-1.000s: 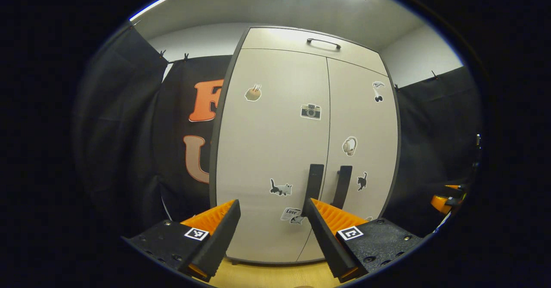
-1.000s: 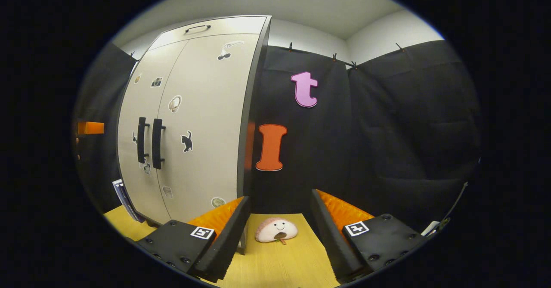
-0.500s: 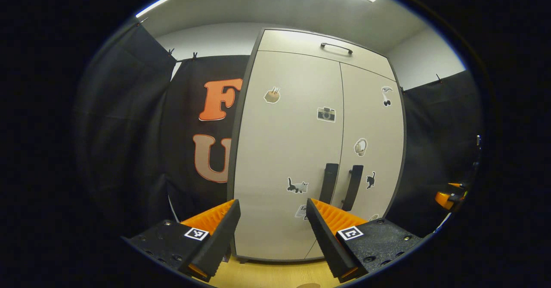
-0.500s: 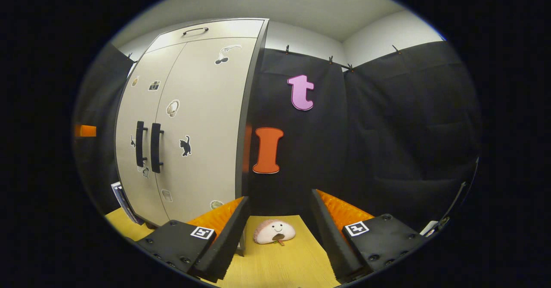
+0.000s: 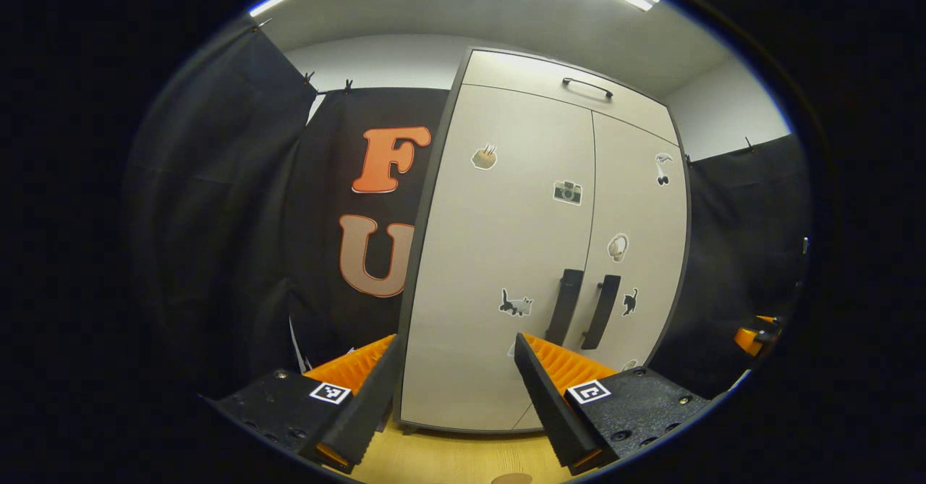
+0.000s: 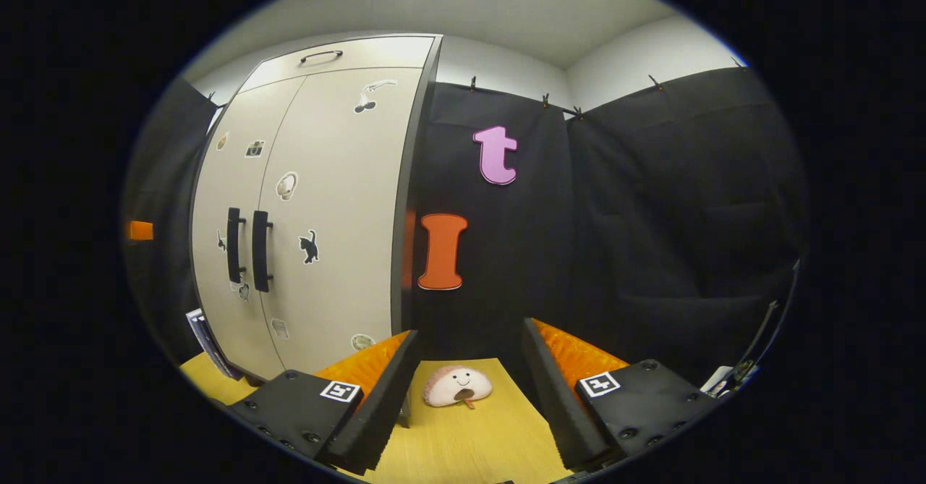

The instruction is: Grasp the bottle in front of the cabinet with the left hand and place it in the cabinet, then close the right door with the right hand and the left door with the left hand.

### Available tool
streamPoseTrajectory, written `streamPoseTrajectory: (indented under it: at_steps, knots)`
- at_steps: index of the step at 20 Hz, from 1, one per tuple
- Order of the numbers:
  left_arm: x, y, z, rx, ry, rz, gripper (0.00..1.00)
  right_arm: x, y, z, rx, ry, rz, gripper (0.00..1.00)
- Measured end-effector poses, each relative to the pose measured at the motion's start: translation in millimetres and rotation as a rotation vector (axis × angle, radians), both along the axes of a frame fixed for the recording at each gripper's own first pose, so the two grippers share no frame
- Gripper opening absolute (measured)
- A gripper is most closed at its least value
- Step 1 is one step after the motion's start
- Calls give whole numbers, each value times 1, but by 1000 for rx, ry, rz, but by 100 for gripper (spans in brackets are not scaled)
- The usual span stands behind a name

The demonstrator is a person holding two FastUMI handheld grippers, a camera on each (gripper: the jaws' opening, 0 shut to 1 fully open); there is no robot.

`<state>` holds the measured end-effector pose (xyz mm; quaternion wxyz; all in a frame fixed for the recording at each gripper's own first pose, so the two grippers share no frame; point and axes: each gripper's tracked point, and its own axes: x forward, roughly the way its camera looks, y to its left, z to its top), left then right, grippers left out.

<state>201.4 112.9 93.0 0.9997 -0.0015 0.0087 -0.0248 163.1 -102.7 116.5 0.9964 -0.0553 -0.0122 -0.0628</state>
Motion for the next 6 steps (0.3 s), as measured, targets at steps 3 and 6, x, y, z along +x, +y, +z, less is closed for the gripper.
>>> streamPoseTrajectory:
  at_steps: [3, 6]
  knots:
    - [0, -1, -1, 21, 7, -3, 94, -3, 1, 0, 0, 1, 4, 94]
    - [-3, -5, 2, 32, 12, -17, 94, -7, 2, 2, -5, -3, 5, 94]
